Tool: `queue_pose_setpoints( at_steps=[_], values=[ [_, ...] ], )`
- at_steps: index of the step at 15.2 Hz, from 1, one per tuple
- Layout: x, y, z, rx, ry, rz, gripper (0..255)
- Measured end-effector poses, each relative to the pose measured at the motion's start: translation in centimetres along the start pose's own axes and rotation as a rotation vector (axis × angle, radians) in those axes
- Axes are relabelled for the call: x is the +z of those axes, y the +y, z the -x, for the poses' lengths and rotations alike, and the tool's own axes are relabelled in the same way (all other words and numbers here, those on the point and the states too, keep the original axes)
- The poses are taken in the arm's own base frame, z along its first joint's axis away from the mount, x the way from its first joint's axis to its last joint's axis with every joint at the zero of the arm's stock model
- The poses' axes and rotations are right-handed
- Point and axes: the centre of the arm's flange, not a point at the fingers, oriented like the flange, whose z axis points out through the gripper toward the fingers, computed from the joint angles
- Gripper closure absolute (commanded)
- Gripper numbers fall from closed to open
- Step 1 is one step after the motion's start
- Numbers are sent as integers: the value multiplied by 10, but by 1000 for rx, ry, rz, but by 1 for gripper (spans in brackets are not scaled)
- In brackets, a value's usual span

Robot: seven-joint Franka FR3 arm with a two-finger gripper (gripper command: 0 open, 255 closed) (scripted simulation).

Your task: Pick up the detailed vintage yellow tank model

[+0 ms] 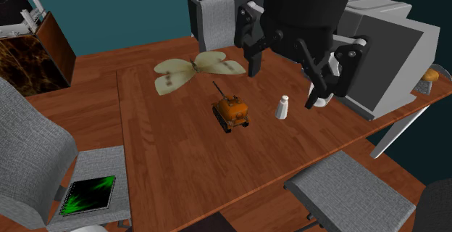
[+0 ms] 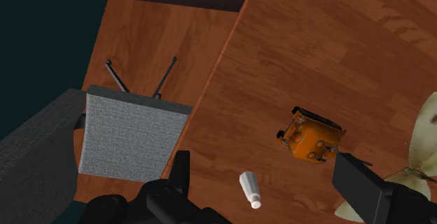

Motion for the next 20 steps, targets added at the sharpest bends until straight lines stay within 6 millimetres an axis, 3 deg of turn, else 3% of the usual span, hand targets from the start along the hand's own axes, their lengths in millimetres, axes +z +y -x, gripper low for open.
queue_pose_setpoints(
  at_steps=[3, 7, 14, 20],
  values=[
    [9, -6, -11, -32, -8, 1, 0],
    [41, -21, -52, -132, -34, 2, 0],
    [102, -58, -116, -318, -82, 5, 0],
    [159, -103, -160, -478, -123, 7, 0]
  ],
)
